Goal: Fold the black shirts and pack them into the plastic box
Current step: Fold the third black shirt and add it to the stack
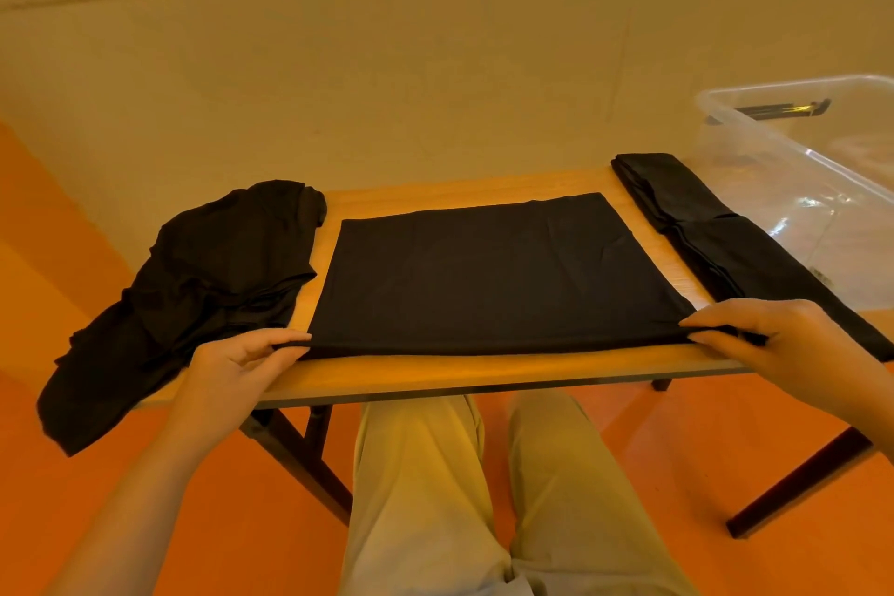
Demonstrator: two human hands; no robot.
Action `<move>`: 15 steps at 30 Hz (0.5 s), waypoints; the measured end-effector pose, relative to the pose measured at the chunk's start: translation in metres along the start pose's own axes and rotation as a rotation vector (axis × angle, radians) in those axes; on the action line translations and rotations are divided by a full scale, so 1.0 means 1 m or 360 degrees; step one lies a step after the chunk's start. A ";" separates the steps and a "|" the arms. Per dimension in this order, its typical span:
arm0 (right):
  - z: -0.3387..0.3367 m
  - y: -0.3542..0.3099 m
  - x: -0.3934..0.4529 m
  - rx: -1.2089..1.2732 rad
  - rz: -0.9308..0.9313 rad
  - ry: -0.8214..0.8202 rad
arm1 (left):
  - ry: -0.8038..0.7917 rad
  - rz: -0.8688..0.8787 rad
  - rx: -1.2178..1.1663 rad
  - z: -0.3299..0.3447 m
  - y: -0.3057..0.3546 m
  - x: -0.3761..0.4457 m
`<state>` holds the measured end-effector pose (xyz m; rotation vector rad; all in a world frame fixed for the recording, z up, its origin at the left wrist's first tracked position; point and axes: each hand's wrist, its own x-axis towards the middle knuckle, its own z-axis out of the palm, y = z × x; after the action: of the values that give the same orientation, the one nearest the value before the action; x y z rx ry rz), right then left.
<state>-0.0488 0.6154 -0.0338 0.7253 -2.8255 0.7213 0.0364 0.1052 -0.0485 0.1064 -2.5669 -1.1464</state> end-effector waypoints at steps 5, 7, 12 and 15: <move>-0.010 0.000 0.018 0.0111 0.0081 0.0071 | 0.0021 0.0004 0.0044 -0.003 0.004 0.017; -0.016 -0.009 0.029 0.0081 0.0093 0.0078 | 0.0050 0.0045 0.0115 -0.004 0.006 0.026; -0.014 0.002 0.052 -0.0044 0.0103 0.0137 | 0.0082 0.0035 0.0120 -0.003 0.012 0.045; -0.011 0.005 0.064 -0.0055 0.0072 0.0159 | 0.0082 0.0055 0.0125 -0.001 0.017 0.057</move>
<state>-0.1066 0.5981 -0.0104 0.6043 -2.7648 0.6932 -0.0154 0.1046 -0.0198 0.1080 -2.5582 -1.0177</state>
